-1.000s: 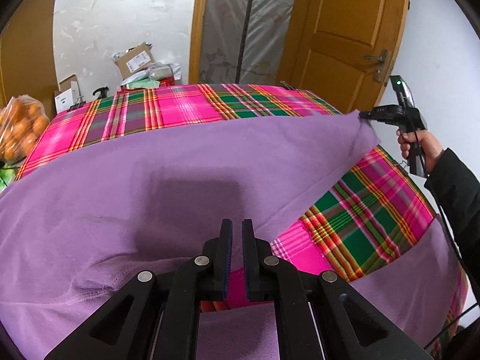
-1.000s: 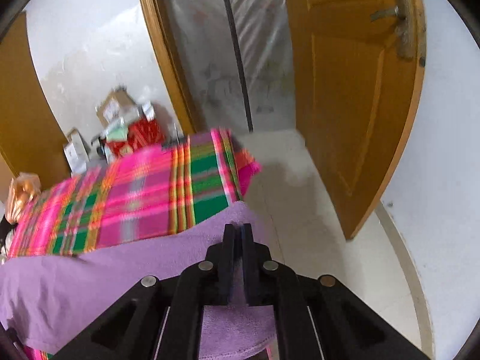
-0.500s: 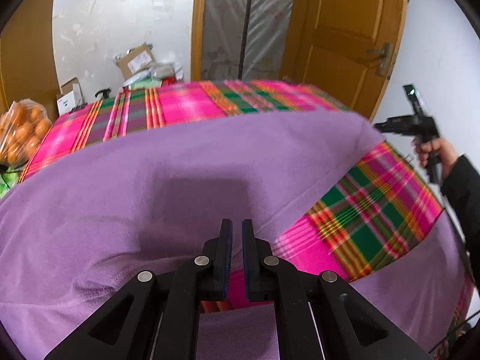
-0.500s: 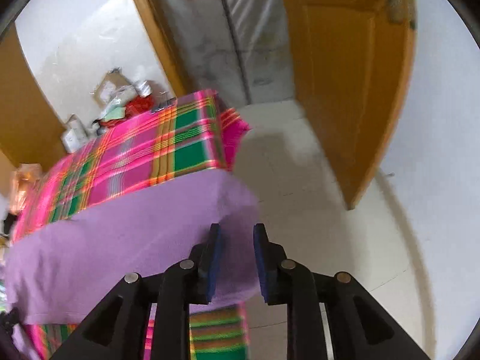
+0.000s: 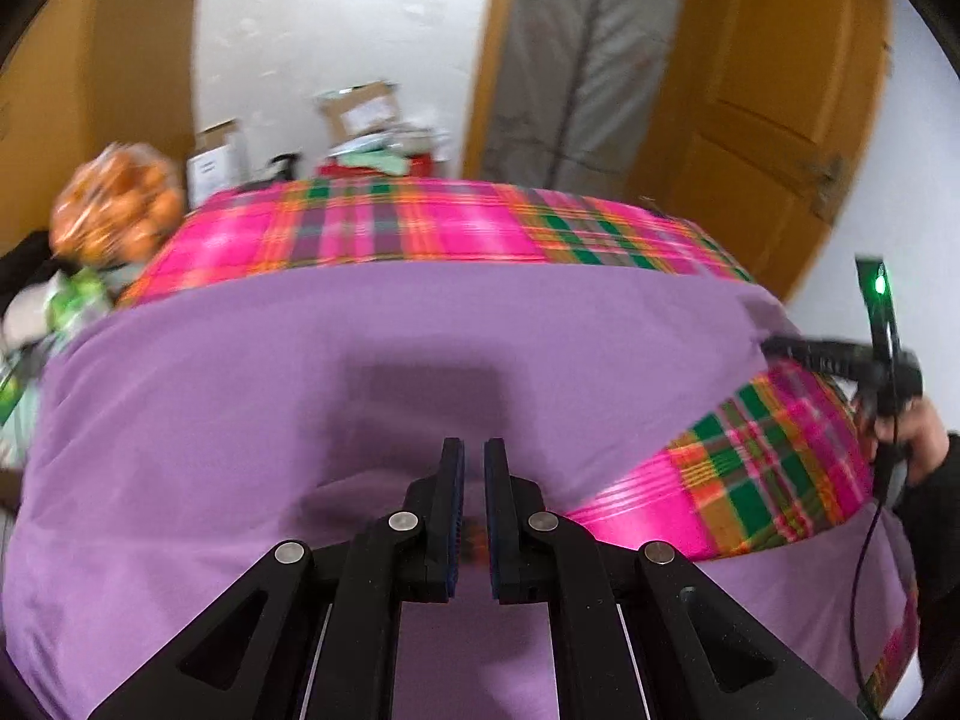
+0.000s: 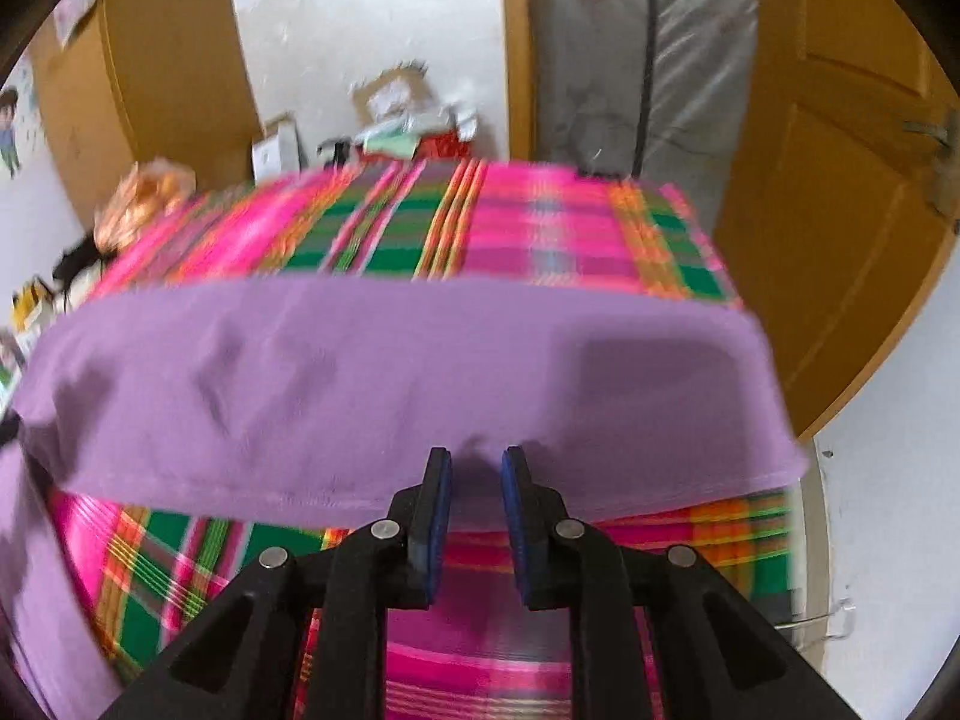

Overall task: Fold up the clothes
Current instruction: 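Withdraw the open right gripper from the folded sweater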

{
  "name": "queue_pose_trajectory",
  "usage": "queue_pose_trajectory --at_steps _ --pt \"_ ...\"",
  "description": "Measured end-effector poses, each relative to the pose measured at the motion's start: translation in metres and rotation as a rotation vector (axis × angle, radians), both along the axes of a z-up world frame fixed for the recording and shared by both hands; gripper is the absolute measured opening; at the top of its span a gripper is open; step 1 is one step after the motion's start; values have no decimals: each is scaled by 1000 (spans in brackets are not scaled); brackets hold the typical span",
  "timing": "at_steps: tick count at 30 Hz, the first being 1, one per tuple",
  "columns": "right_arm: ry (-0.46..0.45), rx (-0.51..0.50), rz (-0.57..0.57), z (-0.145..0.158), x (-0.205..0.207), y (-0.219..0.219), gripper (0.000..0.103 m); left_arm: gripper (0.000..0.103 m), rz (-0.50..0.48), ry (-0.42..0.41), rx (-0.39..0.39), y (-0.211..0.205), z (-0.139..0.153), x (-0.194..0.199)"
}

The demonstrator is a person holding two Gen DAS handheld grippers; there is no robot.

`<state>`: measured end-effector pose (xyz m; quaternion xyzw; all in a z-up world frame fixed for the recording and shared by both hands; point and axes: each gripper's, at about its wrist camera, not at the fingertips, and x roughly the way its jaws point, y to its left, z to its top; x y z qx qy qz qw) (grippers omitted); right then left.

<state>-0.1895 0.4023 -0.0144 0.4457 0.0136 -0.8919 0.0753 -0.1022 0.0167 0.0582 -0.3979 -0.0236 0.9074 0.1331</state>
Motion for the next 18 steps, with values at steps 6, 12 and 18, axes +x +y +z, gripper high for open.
queue_pose_trajectory --at_steps 6,12,18 --pt "-2 36 -71 3 12 25 18 7 147 -73 -24 -56 -24 5" --pt "39 11 -74 23 51 21 18 7 162 -94 -2 -71 -35 17" --pt "168 -104 13 70 96 -13 18 7 218 -53 19 -98 -23 44"
